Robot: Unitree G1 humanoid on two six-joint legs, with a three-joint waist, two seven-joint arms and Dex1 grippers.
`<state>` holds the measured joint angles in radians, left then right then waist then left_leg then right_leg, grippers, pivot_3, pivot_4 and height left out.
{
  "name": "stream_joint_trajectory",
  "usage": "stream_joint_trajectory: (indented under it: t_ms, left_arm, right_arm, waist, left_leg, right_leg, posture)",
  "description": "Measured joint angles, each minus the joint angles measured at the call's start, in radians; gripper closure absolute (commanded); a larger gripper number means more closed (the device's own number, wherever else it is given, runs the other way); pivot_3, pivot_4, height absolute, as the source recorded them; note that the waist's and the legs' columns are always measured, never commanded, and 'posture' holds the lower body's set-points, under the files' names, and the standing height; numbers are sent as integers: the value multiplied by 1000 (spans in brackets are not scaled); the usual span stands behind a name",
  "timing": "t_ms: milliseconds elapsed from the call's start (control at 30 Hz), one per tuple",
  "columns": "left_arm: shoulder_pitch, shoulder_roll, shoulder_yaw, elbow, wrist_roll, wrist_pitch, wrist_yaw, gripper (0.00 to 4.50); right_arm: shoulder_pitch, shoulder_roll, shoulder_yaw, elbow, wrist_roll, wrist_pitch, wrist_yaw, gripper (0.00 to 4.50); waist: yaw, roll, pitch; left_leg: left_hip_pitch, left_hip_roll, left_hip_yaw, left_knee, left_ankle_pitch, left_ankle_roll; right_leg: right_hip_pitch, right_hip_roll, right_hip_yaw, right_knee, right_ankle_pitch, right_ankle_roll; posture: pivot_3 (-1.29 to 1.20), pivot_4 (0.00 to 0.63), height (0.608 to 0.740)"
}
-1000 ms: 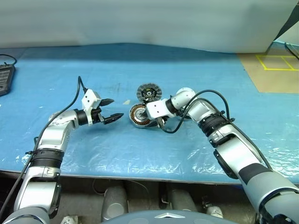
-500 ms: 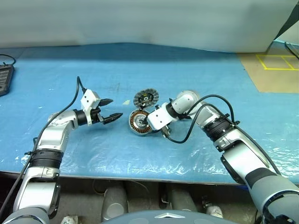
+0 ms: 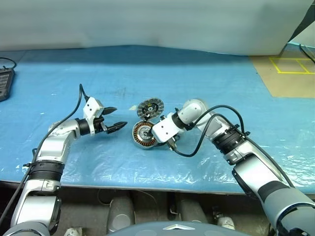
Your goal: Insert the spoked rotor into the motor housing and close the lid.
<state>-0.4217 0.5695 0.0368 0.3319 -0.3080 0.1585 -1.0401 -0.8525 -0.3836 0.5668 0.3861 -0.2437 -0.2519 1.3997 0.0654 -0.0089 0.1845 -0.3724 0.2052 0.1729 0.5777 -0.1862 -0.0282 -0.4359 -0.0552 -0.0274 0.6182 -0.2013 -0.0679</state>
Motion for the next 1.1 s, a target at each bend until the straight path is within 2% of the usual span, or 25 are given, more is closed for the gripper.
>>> stream_joint_trajectory:
  t_ms: [133, 233, 367, 600, 900, 1100]
  left_arm:
    - [0, 0, 0, -7, 0, 1, 2, 0]
    - [-1, -1, 0, -6, 0, 2, 2, 0]
    - [-5, -1, 0, -4, 0, 1, -2, 0]
    - [-17, -1, -1, 1, 0, 2, -22, 0]
    - [-4, -1, -1, -8, -9, 7, -48, 0]
    - [0, -2, -1, -11, -11, 6, -50, 0]
  right_arm:
    - [7, 5, 7, 1, -2, 2, -13, 1116]
    - [13, -2, 4, -8, 9, 26, -17, 50]
    - [26, -28, -30, -88, 67, 109, 9, 50]
    - [44, -79, -167, -232, 223, 308, 6, 50]
    - [231, -161, -347, -137, 283, 409, -171, 50]
    - [371, -151, -370, -158, 302, 445, -252, 50]
  waist:
    - [1, 0, 0]
    - [1, 0, 0]
    - [2, 0, 0]
    - [4, 0, 0]
    - [6, 0, 0]
    - [3, 0, 0]
  left_leg:
    - [0, 0, 0, 0, 0, 0]
    - [-1, 0, 0, 0, 0, 0]
    - [-2, 0, 0, 0, 0, 0]
    - [-1, 0, 0, 0, 0, 0]
    - [-2, 0, 0, -1, 0, 0]
    - [-2, 0, 0, -2, 0, 0]
  right_leg:
    - [0, 0, 0, 0, 0, 0]
    - [-1, 0, 0, 0, 0, 0]
    - [-1, 0, 0, 0, 0, 0]
    - [-1, 0, 0, 0, 0, 0]
    - [-1, 0, 0, -2, 0, 0]
    - [-2, 1, 0, -3, 0, 0]
  posture:
    - [0, 150, 740]
    - [0, 150, 740]
    - [0, 150, 740]
    - [0, 150, 740]
    - [0, 150, 740]
    - [0, 150, 740]
